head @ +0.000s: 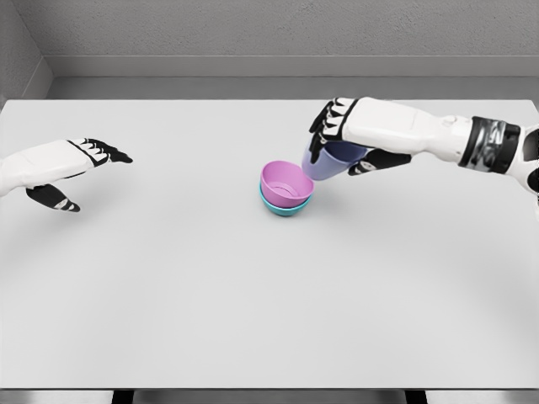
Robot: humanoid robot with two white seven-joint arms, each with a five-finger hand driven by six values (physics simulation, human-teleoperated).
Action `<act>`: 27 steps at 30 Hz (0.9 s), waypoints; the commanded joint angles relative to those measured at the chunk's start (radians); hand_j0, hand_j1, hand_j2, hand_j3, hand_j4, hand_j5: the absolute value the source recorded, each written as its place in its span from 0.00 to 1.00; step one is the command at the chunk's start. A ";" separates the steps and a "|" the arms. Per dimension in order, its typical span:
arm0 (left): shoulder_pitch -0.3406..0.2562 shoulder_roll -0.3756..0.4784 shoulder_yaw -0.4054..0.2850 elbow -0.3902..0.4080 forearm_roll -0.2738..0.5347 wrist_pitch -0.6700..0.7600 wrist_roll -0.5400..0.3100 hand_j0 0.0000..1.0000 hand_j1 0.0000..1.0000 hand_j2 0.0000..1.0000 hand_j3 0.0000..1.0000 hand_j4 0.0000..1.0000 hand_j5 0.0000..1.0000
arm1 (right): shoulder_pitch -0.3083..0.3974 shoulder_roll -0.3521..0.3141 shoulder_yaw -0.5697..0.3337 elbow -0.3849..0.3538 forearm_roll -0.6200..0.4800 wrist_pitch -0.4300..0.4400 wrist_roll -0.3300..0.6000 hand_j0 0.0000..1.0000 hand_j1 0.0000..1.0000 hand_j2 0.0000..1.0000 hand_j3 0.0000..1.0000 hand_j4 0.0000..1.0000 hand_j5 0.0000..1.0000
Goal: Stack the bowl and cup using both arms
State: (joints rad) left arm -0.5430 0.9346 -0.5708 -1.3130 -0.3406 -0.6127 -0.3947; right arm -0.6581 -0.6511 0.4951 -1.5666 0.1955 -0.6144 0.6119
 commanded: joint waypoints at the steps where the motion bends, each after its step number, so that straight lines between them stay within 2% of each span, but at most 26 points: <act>1: 0.000 0.001 0.002 0.000 0.006 0.002 0.000 1.00 1.00 1.00 1.00 1.00 1.00 | 0.000 0.013 0.010 0.000 -0.005 0.003 -0.001 0.53 0.53 0.53 0.53 0.53 0.53; 19: 0.000 0.001 0.002 0.000 0.006 0.002 0.000 1.00 1.00 1.00 1.00 1.00 1.00 | -0.032 0.059 0.074 0.003 -0.004 0.003 -0.001 0.53 0.53 0.53 0.53 0.53 0.53; 27: 0.000 0.001 0.002 0.000 0.006 0.002 0.000 1.00 1.00 1.00 1.00 1.00 1.00 | -0.043 0.071 0.082 0.040 0.009 0.003 -0.001 0.53 0.53 0.53 0.53 0.53 0.53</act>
State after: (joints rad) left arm -0.5430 0.9346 -0.5708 -1.3130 -0.3406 -0.6127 -0.3947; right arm -0.7010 -0.5808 0.5767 -1.5356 0.2077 -0.6141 0.6117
